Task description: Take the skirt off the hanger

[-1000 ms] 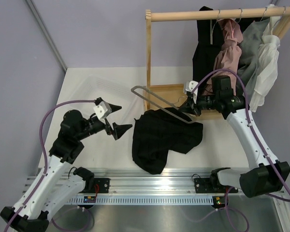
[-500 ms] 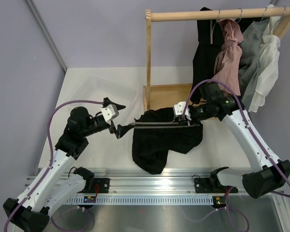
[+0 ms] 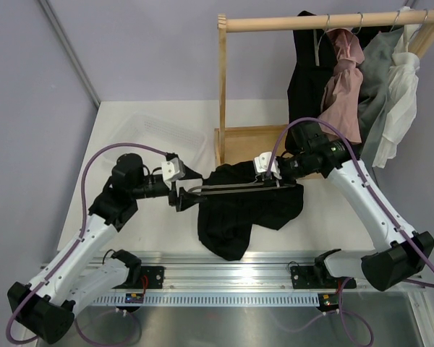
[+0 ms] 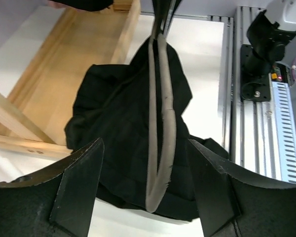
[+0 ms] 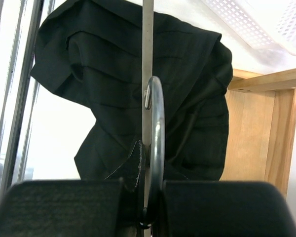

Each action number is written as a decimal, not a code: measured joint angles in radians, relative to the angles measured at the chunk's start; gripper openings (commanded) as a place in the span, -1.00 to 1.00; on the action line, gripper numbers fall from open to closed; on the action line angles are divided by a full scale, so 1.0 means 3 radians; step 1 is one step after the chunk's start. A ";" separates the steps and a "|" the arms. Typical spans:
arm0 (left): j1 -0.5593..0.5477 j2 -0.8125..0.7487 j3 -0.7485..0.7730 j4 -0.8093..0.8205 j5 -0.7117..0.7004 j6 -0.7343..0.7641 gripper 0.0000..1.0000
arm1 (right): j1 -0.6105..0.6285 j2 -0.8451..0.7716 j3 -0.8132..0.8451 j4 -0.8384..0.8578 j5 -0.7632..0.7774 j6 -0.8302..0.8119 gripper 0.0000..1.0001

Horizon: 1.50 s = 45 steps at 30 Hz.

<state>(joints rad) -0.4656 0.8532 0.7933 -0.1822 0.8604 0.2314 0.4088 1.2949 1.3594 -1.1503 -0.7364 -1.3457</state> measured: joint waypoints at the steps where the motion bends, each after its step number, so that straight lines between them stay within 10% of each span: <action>1: -0.0033 0.0000 0.0000 -0.0025 0.0004 0.0000 0.37 | 0.0010 0.0010 0.0017 -0.0001 0.0008 0.0001 -1.00; 10: -0.0205 0.0072 0.0000 -0.0052 -0.0071 -0.0022 -0.98 | 0.0107 0.0064 0.0071 0.0000 0.0057 0.0036 -1.00; 17: -0.0248 -0.0032 0.0004 -0.0172 -0.0261 -0.0008 -1.00 | 0.0125 0.0126 0.0074 0.0015 0.0024 0.0137 -0.59; 22: -0.0249 -0.0333 -0.0010 -0.0350 -0.0470 -0.0102 -1.00 | 0.0140 0.0126 0.0084 0.0084 0.0051 0.0355 0.24; 28: -0.0233 -0.0762 -0.0158 -0.0415 -0.0740 -0.0305 -1.00 | 0.0102 -0.0003 0.0182 0.0210 0.0102 0.0711 0.79; 45: -0.0299 -0.0726 0.0083 -0.0183 -0.1925 -0.1699 -1.00 | -0.1020 -0.1193 -0.0169 0.1087 -0.0267 0.2393 0.99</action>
<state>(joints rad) -0.5552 0.6353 0.8181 -0.2371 0.2829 -0.2783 0.1028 0.9371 1.3087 -0.8242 -0.8165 -0.6277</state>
